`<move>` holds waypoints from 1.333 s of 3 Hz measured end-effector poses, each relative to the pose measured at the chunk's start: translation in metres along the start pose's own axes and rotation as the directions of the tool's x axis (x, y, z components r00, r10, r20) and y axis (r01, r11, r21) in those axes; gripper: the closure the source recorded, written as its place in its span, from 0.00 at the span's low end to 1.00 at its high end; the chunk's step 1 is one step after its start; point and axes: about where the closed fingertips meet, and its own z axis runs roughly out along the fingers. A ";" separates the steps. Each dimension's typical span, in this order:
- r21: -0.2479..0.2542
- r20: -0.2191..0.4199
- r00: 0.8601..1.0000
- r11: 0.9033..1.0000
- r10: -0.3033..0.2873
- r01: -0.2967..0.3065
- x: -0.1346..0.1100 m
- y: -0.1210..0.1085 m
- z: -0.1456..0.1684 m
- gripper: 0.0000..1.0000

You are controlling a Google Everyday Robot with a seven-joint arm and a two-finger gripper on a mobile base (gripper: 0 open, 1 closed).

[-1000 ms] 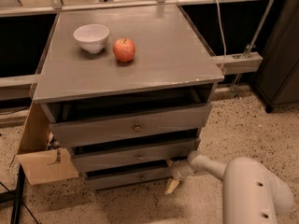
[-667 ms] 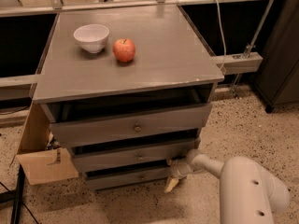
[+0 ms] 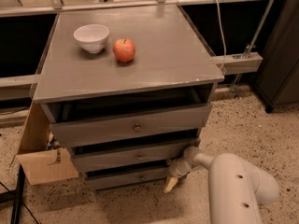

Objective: Open bottom drawer

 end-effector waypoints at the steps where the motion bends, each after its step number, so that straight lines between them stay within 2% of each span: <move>1: -0.027 -0.011 1.000 0.999 0.028 -0.028 0.001 0.003 0.000 0.00; 2: -0.055 -0.026 0.998 0.996 0.065 -0.066 0.002 0.009 0.000 0.00; 3: -0.055 -0.027 0.997 0.996 0.066 -0.067 0.001 0.009 -0.002 0.00; 4: -0.077 -0.046 0.993 0.991 0.109 -0.112 0.006 0.019 -0.007 0.00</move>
Offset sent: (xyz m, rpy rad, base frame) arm -0.0168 -0.0092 0.0006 -0.0462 0.1657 -0.0629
